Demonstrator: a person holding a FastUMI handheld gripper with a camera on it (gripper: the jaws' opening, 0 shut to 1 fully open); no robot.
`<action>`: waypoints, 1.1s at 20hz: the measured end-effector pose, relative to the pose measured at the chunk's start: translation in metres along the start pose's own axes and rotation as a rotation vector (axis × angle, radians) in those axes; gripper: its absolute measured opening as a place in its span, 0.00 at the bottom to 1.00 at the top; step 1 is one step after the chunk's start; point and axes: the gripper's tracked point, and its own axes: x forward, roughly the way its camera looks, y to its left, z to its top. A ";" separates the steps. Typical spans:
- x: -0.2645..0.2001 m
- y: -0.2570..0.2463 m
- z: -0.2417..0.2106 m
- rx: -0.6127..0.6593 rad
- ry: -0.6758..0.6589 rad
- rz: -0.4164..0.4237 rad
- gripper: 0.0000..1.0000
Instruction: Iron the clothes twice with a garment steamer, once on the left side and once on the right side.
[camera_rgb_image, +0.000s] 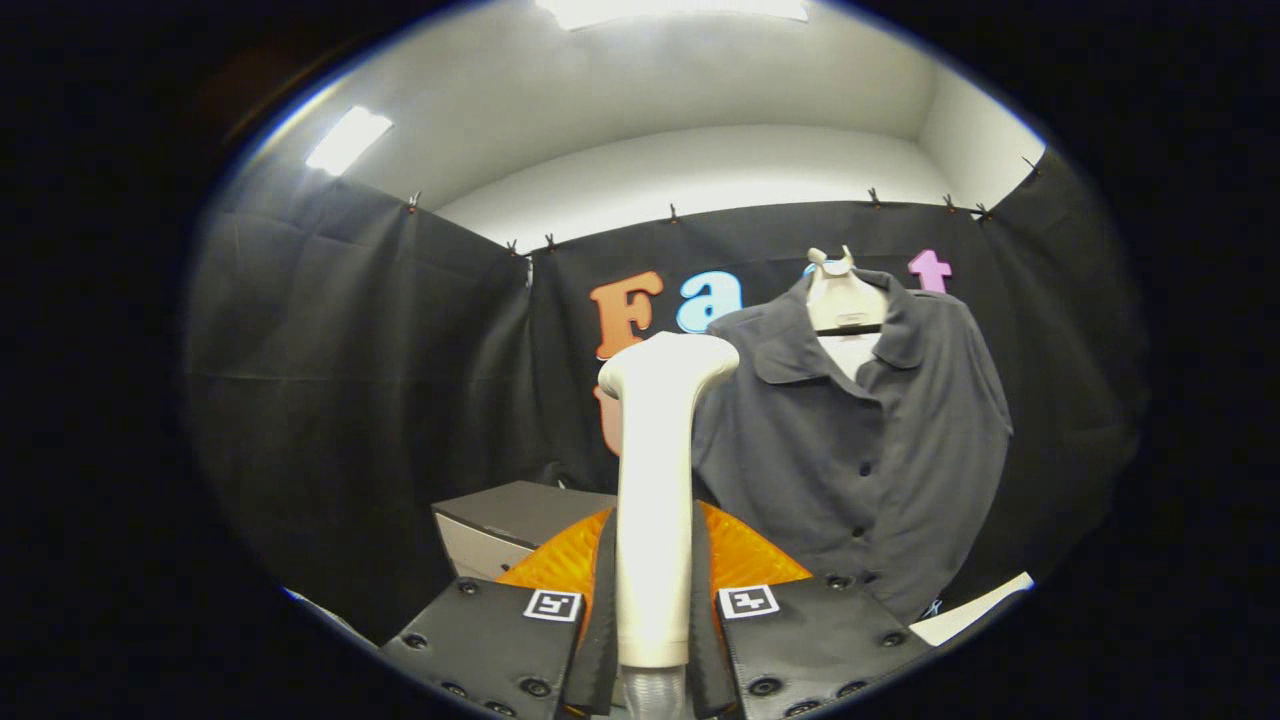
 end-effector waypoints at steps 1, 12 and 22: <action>-0.003 -0.016 -0.005 -0.001 0.000 -0.030 0.36; 0.035 -0.110 -0.069 0.035 0.004 -0.165 0.36; 0.094 -0.126 -0.059 0.044 -0.008 -0.159 0.36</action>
